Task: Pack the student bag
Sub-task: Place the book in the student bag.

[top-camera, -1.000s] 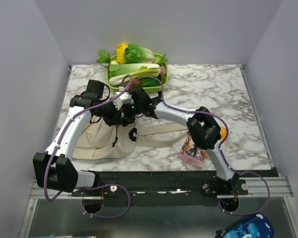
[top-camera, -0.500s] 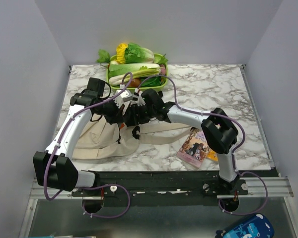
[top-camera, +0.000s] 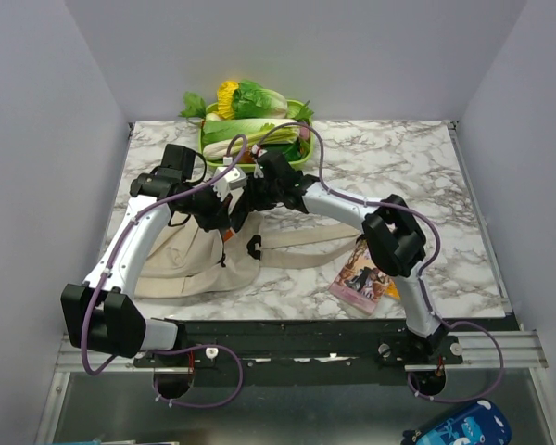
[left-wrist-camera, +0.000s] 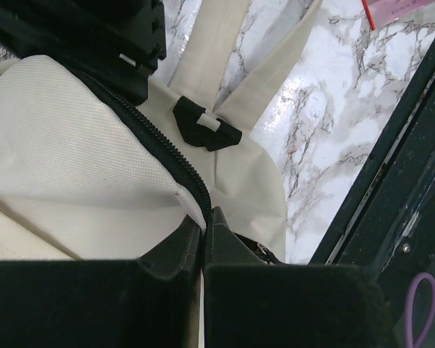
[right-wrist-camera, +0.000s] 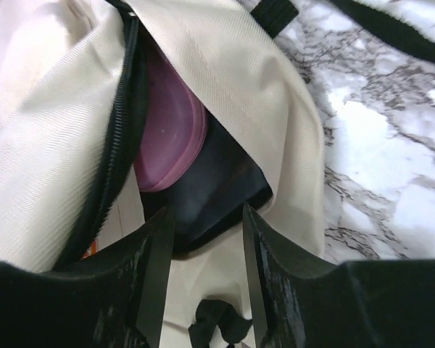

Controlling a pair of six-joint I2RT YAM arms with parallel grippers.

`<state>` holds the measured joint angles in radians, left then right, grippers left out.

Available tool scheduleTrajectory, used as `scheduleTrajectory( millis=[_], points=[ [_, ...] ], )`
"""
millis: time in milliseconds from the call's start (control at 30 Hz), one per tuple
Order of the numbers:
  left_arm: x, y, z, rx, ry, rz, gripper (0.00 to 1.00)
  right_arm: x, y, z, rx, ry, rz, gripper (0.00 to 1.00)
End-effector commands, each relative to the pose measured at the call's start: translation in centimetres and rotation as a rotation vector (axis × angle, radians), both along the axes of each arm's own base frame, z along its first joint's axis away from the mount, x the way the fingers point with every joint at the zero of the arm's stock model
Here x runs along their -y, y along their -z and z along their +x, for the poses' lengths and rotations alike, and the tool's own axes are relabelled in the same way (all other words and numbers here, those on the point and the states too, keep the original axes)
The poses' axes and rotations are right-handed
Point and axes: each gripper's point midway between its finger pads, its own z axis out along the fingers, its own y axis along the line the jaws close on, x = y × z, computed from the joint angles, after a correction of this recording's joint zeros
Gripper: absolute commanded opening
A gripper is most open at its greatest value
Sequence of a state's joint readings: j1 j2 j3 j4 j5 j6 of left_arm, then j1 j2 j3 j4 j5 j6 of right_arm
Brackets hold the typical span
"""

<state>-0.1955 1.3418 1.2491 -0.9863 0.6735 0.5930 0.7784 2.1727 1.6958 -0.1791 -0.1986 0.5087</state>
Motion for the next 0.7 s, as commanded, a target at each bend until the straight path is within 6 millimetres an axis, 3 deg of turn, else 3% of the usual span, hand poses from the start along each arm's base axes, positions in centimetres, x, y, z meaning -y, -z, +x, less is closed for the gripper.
scheduleTrajectory(
  millis=[0,33,267,500,600,667],
  points=[
    [0.5,-1.6,0.1,0.065,0.021,-0.041,0.04,-0.9,3.3,-2.0,-0.101,-0.023,-0.073,0.52],
    [0.5,-1.5,0.0,0.063,0.022,-0.043,0.04,-0.9,4.3,-2.6,-0.128,-0.027,-0.092,0.52],
    [0.5,-1.3,0.0,0.068,0.033,-0.043,0.04,-0.3,5.8,-4.1,-0.179,-0.033,-0.128,0.54],
    [0.5,-1.3,-0.2,0.071,0.036,-0.044,0.04,-1.8,5.4,-5.0,-0.220,-0.050,-0.088,0.61],
    [0.4,-1.0,-0.2,0.071,0.032,-0.039,0.04,-2.8,5.6,-5.9,-0.261,-0.071,-0.064,0.74],
    [0.5,-1.0,-0.3,0.064,0.031,-0.044,0.04,-3.7,6.1,-6.1,-0.271,-0.080,-0.060,1.00]
  ],
)
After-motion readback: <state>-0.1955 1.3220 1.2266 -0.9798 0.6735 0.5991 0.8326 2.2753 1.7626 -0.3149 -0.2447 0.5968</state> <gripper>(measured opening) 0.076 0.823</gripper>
